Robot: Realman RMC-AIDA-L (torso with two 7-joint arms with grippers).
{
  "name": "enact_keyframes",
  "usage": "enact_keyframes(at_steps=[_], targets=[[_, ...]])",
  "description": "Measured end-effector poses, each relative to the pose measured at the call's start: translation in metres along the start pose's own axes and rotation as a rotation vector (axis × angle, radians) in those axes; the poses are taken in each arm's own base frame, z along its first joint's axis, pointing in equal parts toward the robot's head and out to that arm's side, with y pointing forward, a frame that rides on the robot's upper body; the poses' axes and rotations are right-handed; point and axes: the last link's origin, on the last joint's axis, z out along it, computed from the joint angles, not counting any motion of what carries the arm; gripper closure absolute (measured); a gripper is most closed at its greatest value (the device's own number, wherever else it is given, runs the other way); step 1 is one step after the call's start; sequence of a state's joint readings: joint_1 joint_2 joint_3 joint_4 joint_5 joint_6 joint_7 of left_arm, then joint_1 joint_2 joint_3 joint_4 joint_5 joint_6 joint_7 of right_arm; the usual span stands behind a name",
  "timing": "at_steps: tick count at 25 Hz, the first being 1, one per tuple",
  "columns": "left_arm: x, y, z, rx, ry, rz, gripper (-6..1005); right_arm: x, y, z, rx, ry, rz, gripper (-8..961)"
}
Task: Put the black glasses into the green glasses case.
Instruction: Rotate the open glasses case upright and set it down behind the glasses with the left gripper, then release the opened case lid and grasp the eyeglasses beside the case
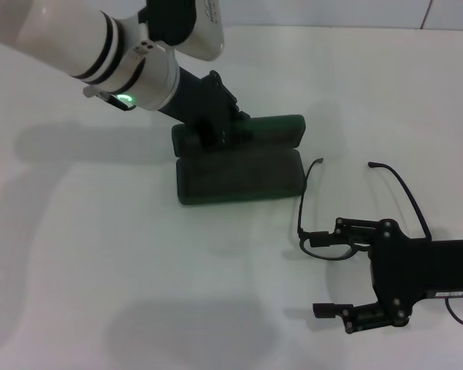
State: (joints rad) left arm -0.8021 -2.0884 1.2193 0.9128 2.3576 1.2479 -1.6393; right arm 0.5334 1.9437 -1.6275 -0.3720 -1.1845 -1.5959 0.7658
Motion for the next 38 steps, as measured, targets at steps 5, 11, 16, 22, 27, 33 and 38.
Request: enact_keyframes(at_steps=[5,11,16,22,27,33,38], targets=[[0.004,0.003,0.003,-0.005,0.003,0.016,740,0.001,0.001,0.0,0.004,-0.001,0.005,142],[0.008,0.004,0.004,-0.009,0.034,0.004,730,0.001,0.0,-0.002,0.033,-0.014,0.009,142],[0.016,0.005,0.002,-0.02,0.082,-0.016,722,-0.001,-0.004,-0.006,0.071,-0.028,0.008,142],[0.022,0.01,-0.01,0.015,0.31,-0.092,531,-0.018,-0.029,-0.02,0.177,-0.073,-0.047,142],[0.009,0.026,-0.041,0.084,0.645,-0.246,483,-0.05,-0.052,-0.037,0.104,0.061,-0.089,142],[-0.048,0.056,-0.039,0.188,0.941,-0.493,496,-0.08,-0.068,-0.036,0.061,0.465,-0.11,145],[-0.082,0.076,-0.035,0.27,1.024,-0.597,496,-0.094,-0.069,-0.011,-0.033,0.726,-0.07,145]])
